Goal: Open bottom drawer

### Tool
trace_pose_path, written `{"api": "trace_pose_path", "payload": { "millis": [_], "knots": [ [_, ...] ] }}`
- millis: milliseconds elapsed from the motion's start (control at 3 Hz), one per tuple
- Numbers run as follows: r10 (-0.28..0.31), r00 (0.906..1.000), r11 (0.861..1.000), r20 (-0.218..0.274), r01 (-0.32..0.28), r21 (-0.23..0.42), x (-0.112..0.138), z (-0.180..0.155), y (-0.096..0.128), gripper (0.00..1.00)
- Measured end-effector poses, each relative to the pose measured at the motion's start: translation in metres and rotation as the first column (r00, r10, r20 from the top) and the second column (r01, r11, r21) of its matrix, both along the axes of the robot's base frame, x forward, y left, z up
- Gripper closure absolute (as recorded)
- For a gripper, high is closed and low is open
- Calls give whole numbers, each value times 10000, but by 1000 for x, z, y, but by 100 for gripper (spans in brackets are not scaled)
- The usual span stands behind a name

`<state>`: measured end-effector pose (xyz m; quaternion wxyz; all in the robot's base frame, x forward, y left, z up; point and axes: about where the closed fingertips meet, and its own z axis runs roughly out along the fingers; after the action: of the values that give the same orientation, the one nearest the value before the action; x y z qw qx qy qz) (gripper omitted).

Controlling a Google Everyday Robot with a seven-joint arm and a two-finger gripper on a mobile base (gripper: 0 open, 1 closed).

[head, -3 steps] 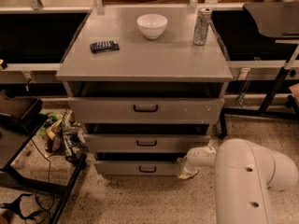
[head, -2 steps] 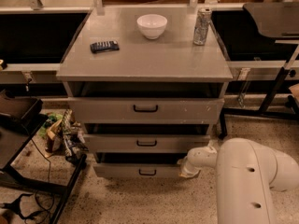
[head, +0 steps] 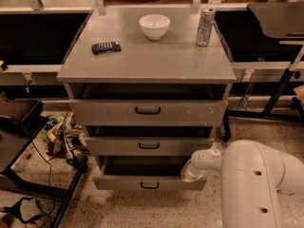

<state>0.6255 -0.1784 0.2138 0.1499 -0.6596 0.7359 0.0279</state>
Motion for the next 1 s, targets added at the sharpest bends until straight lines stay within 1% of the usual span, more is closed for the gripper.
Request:
{"api": "trace_pose_path", "payload": {
  "millis": [333, 1000],
  "knots": [
    [0, 10000, 10000, 0, 0, 0, 0, 0, 0, 81],
    [0, 10000, 10000, -1, 0, 0, 0, 0, 0, 34]
  ]
}}
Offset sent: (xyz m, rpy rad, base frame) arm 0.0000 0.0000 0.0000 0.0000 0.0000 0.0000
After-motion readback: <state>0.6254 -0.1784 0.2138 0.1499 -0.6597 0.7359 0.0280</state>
